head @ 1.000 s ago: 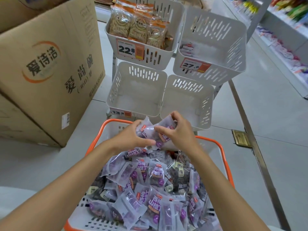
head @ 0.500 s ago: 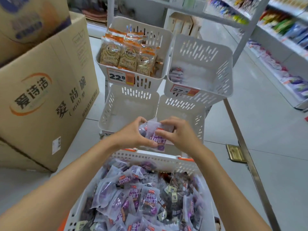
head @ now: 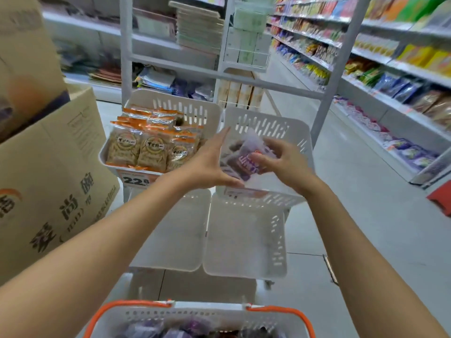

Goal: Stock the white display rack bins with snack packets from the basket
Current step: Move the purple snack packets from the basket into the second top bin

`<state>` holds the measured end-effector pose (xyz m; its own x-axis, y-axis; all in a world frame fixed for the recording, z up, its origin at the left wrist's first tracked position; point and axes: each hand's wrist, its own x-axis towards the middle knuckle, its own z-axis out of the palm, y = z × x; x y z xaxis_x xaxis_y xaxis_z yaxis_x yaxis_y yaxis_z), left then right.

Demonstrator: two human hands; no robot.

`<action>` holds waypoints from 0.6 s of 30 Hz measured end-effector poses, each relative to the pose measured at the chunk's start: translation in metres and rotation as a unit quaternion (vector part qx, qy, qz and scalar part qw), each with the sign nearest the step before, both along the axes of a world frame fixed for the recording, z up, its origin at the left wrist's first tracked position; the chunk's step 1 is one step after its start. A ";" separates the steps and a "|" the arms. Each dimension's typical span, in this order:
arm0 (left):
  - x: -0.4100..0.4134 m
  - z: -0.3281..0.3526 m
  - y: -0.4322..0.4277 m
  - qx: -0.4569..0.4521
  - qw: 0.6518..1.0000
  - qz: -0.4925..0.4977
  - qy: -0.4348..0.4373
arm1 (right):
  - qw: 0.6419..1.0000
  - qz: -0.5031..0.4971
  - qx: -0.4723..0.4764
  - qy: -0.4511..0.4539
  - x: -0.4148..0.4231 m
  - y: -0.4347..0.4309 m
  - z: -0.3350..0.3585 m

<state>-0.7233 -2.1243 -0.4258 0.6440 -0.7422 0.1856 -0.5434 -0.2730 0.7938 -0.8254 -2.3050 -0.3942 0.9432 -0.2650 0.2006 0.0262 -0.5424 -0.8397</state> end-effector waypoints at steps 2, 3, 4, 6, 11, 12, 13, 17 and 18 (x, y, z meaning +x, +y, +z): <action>0.019 -0.009 -0.014 0.038 0.999 -0.002 0.000 | 0.997 -0.061 -0.006 -0.043 0.030 -0.026 -0.002; 0.028 -0.016 -0.019 0.063 0.998 0.001 -0.005 | 0.994 -0.087 -0.028 -0.051 0.048 -0.037 -0.007; 0.035 -0.023 -0.022 0.085 0.996 0.005 -0.013 | 0.992 -0.103 -0.055 -0.047 0.064 -0.046 -0.012; 0.048 -0.036 -0.027 0.118 0.993 0.012 -0.023 | 0.989 -0.112 -0.099 -0.020 0.093 -0.054 -0.026; 0.070 -0.059 -0.029 0.124 0.991 -0.005 -0.044 | 0.985 -0.016 -0.158 0.071 0.129 -0.046 -0.061; 0.072 -0.063 -0.028 0.116 0.992 -0.008 -0.042 | 0.988 -0.002 -0.124 0.086 0.131 -0.047 -0.063; 0.073 -0.066 -0.028 0.115 0.993 -0.010 -0.037 | 0.991 0.001 -0.099 0.093 0.134 -0.050 -0.065; 0.074 -0.072 -0.031 0.087 0.996 -0.011 -0.030 | 0.991 -0.017 -0.108 0.082 0.145 -0.056 -0.074; 0.074 -0.072 -0.031 0.088 0.996 -0.010 -0.026 | 0.991 -0.021 -0.102 0.086 0.147 -0.055 -0.075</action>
<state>-0.6496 -2.1552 -0.4977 0.6223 -0.7782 0.0844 -0.5885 -0.3940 0.7060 -0.6780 -2.3595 -0.4697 0.9572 -0.2746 0.0913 -0.1335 -0.6991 -0.7025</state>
